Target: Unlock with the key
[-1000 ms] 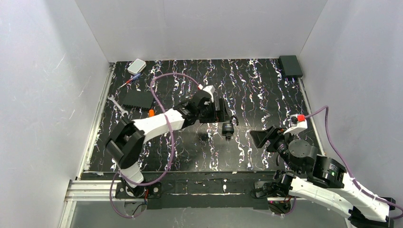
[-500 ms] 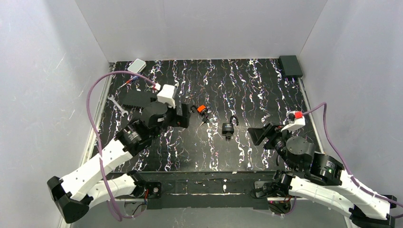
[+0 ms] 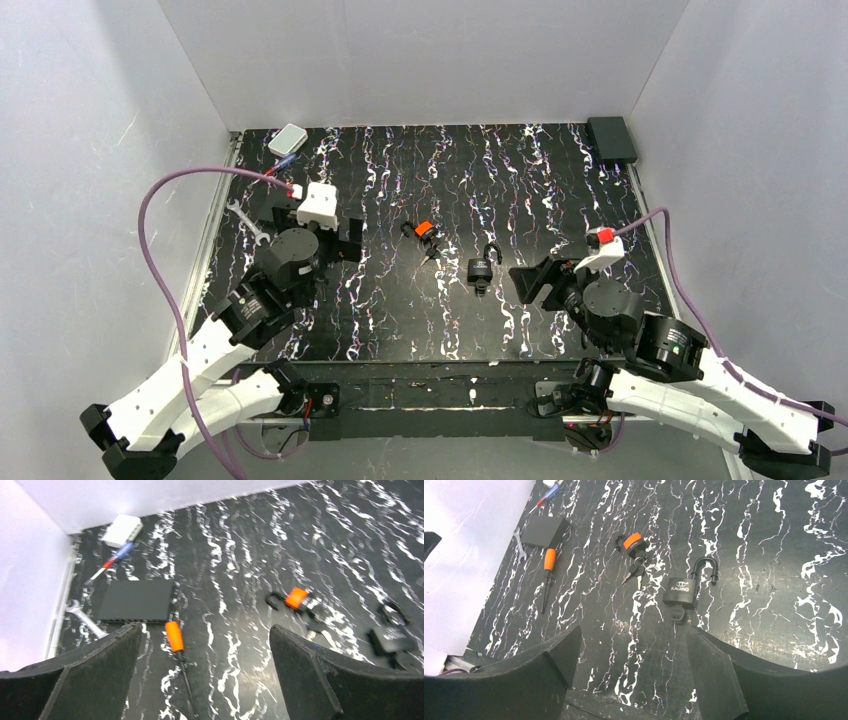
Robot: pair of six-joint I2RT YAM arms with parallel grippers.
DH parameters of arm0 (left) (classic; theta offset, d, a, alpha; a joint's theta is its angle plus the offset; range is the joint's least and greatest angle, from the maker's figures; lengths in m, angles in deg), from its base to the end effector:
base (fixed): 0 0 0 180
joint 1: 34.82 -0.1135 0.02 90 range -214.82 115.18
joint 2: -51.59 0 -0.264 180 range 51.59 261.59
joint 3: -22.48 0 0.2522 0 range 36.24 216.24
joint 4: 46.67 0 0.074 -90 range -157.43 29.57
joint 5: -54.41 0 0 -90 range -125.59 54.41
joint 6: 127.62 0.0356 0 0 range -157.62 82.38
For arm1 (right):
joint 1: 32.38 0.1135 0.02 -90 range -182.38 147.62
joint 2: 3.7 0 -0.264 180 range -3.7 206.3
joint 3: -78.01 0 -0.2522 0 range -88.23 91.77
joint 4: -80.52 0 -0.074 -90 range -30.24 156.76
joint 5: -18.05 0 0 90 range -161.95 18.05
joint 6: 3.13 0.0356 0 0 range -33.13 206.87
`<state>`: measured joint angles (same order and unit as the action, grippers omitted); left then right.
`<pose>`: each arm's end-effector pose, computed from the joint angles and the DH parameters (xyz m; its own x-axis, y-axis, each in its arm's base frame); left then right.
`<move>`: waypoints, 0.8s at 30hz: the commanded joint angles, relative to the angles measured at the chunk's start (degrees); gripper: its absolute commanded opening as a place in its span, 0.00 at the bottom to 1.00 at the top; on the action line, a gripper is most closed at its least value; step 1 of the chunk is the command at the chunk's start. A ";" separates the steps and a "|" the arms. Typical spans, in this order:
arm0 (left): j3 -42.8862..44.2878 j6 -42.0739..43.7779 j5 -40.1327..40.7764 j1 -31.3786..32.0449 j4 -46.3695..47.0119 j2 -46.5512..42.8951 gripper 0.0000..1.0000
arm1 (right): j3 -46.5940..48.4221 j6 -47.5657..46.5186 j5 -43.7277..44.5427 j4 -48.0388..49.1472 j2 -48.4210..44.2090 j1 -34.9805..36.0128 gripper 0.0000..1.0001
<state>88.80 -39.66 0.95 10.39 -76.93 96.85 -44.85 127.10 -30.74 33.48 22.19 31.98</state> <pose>0.1354 -0.1063 0.3752 -0.1181 0.0784 -0.9899 0.1520 0.9866 0.0600 0.0623 0.0756 0.3322 -0.3508 0.3921 -0.8504 -0.2323 0.8433 0.4846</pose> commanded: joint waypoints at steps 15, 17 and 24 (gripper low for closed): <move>-11.27 11.74 17.78 -0.65 12.01 -9.51 0.95 | -6.35 3.85 -5.10 9.92 6.01 0.17 0.95; -11.10 11.41 17.53 -0.65 11.57 -9.24 0.94 | -7.56 4.00 -5.26 11.61 4.90 0.20 0.96; -11.07 11.67 17.51 -0.65 11.29 -8.49 0.95 | -7.72 5.26 -4.78 11.44 3.55 0.17 0.98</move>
<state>77.10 -28.23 16.55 9.91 -66.24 88.39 -53.25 131.06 -36.35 41.79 26.65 31.98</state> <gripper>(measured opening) 0.947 0.981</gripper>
